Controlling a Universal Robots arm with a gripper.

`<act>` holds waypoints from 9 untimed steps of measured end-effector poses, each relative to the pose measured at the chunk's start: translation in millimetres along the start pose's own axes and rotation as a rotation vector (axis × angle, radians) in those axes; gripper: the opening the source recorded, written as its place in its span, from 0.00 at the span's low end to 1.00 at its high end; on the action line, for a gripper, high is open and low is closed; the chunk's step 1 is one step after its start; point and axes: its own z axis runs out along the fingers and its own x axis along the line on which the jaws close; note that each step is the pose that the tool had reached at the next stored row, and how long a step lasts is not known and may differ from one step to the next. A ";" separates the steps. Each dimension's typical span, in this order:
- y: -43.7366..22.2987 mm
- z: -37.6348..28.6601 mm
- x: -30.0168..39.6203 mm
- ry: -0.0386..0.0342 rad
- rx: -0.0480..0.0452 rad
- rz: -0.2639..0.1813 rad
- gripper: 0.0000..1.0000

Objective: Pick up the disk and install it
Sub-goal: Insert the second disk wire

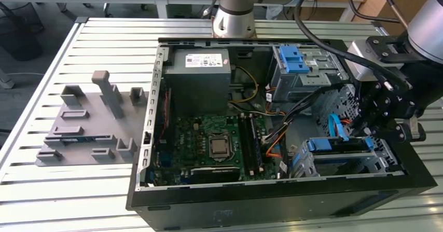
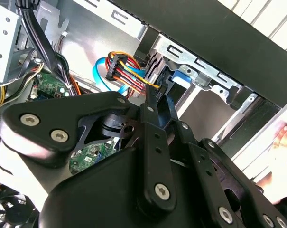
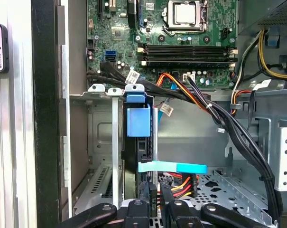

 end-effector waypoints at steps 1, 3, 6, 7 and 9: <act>0.0 0.0 0.0 0.0001 0.0000 0.000 0.24; -0.1 -0.1 0.0 0.0001 0.0000 0.000 0.24; -0.1 -0.1 0.0 0.0001 0.0000 0.000 0.24; -0.1 -0.3 0.0 0.0002 0.0000 0.000 0.24; -0.2 -1.8 -0.1 0.0004 0.0000 0.000 0.25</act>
